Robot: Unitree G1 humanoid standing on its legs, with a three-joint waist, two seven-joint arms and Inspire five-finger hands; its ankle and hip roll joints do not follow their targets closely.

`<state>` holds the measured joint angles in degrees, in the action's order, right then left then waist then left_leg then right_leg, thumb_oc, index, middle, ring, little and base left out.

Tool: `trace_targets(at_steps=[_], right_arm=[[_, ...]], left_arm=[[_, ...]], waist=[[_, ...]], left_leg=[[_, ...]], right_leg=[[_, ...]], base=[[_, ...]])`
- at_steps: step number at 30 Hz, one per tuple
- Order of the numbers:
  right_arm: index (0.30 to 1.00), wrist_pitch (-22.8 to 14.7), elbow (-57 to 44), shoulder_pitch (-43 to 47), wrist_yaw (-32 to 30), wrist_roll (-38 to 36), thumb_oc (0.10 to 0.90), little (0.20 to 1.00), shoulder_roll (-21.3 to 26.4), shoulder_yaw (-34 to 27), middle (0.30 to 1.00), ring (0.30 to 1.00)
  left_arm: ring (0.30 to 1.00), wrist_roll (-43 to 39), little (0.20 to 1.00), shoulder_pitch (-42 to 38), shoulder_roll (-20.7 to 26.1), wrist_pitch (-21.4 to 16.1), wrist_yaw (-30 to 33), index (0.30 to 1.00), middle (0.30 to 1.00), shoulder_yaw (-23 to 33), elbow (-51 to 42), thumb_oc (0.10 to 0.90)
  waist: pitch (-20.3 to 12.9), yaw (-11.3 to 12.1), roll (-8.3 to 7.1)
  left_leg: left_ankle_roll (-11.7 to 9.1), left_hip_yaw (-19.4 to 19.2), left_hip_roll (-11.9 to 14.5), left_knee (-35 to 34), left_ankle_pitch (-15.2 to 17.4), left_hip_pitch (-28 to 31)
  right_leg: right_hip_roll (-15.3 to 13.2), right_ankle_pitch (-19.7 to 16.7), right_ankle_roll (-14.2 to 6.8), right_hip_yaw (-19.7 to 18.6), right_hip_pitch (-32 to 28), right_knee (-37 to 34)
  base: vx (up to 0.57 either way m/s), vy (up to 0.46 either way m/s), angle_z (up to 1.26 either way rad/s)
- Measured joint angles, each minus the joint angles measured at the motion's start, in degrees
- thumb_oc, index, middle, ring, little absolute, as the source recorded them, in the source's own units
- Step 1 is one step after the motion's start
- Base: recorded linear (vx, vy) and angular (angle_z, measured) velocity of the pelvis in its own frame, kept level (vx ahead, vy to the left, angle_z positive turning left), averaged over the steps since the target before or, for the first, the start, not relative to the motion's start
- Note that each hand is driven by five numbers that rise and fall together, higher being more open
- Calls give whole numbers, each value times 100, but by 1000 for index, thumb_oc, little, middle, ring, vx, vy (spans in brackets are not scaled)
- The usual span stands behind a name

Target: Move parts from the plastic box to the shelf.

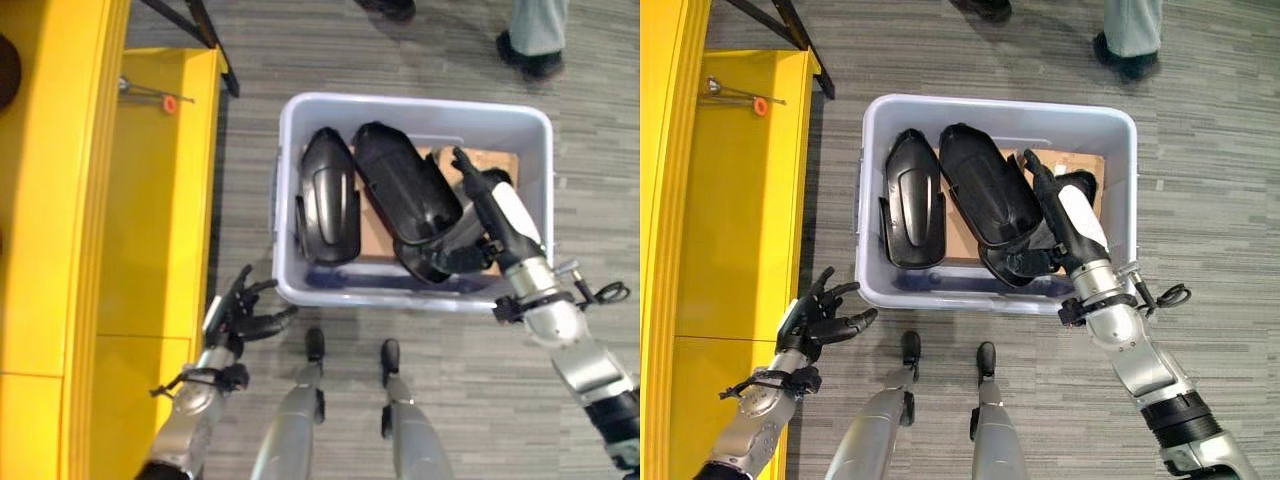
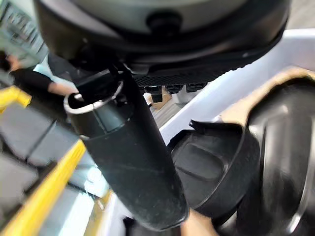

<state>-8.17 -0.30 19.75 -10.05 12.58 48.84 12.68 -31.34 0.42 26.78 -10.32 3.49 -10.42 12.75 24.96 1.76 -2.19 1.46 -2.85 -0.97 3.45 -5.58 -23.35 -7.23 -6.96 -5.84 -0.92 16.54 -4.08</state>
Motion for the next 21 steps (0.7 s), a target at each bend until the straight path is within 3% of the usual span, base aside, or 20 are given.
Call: trace_targets(at_steps=[3, 8, 9, 21], right_arm=[[1000, 98, -2, 153, -49, 714, 900, 1000, 229, 8, 1000, 1000], [1000, 163, -90, 268, -27, 2195, 900, 1000, 1314, 308, 1000, 1000], [1000, 194, -153, 286, 6, 2471, 900, 1000, 1353, 315, 1000, 1000], [1000, 39, -325, 989, 457, 2774, 900, 1000, 1664, 1379, 1000, 1000]], left_arm=[[1000, 1, 1000, -44, 0, -3, 30, 1000, 1000, 5, 1, 900], [1000, 21, 1000, -131, 7, 32, 90, 1000, 1000, 61, 10, 900], [1000, 22, 1000, -131, 5, 100, 91, 1000, 1000, 47, 30, 900], [1000, 64, 1000, -168, 24, 152, 93, 1000, 1000, 1, 42, 900]], waist=[[18, 14, -1], [170, 3, 2], [220, -3, -2], [224, 1, 0]], left_leg=[[1, 6, 0, 26, -1, -63], [1, 13, 4, 70, -1, -164], [1, 10, 6, 74, -1, -165], [3, 3, 11, 115, -3, -198]], right_leg=[[2, 1, -1, 4, 63, 25], [7, 3, -5, 10, 148, 48], [10, 3, -5, 8, 157, 64], [13, 17, -13, 2, 242, 178]], base=[[0, 0, 0], [0, 0, 0], [0, 0, 0], [2, -2, 0]])
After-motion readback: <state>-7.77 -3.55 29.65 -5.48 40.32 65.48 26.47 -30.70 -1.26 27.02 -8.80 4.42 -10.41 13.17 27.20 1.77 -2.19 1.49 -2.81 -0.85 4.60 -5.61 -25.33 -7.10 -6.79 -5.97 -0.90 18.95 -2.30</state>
